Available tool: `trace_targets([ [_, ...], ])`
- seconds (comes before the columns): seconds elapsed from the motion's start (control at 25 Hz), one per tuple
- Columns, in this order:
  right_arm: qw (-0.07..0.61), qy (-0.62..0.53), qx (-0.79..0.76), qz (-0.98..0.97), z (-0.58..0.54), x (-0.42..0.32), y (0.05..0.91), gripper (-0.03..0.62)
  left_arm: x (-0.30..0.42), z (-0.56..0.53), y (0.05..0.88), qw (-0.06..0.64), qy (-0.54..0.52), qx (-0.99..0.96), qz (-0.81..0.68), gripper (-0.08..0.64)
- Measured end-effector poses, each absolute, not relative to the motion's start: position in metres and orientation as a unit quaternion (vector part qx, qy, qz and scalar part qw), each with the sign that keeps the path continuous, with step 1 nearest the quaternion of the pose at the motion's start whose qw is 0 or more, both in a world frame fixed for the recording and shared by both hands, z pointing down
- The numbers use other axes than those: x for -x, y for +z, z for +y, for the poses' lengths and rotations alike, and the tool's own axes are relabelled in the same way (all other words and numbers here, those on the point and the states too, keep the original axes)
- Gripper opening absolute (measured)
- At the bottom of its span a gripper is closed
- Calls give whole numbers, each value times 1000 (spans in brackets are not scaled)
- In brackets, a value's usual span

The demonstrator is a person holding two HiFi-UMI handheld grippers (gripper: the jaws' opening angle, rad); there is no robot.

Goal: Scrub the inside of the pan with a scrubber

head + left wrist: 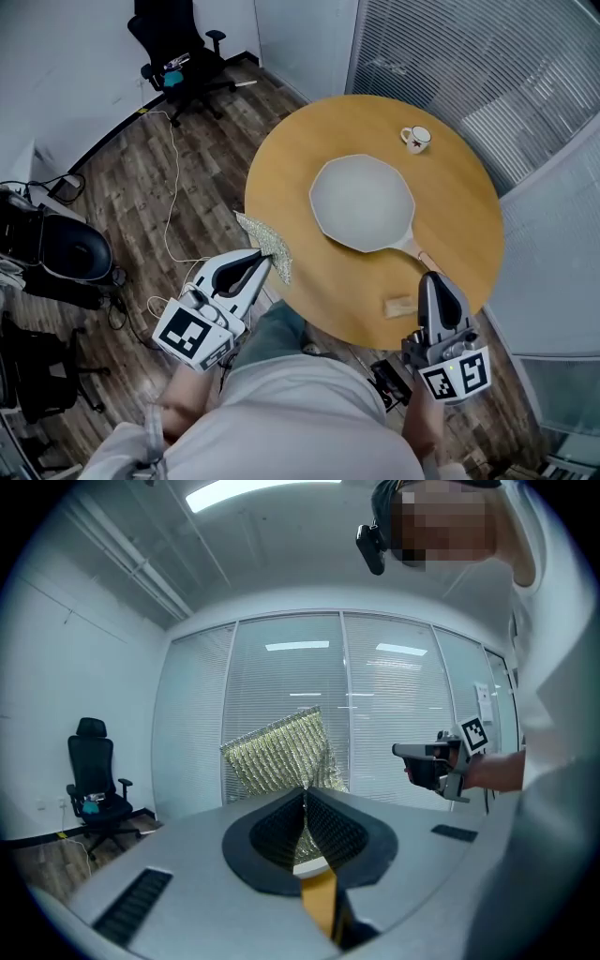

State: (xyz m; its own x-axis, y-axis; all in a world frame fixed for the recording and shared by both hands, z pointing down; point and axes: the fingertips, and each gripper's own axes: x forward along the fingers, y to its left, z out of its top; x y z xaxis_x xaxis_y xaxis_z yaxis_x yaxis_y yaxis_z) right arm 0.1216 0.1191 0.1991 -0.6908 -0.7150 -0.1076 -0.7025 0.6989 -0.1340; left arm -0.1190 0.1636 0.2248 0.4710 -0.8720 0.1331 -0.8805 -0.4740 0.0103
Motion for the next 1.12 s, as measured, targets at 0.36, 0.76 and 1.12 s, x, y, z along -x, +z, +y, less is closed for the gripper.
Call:
trace_targets([
  [0.36, 62, -39, 390, 918, 80, -93, 198, 20, 138, 115, 227, 44, 53, -867, -493, 18],
  [0.76, 57, -37, 399, 914, 36, -62, 196, 20, 166, 70, 238, 58, 50, -872, -483, 17],
  [1.12, 56, -37, 443, 894, 12, -46, 198, 20, 188, 26, 245, 64, 50, -890, -448, 17],
])
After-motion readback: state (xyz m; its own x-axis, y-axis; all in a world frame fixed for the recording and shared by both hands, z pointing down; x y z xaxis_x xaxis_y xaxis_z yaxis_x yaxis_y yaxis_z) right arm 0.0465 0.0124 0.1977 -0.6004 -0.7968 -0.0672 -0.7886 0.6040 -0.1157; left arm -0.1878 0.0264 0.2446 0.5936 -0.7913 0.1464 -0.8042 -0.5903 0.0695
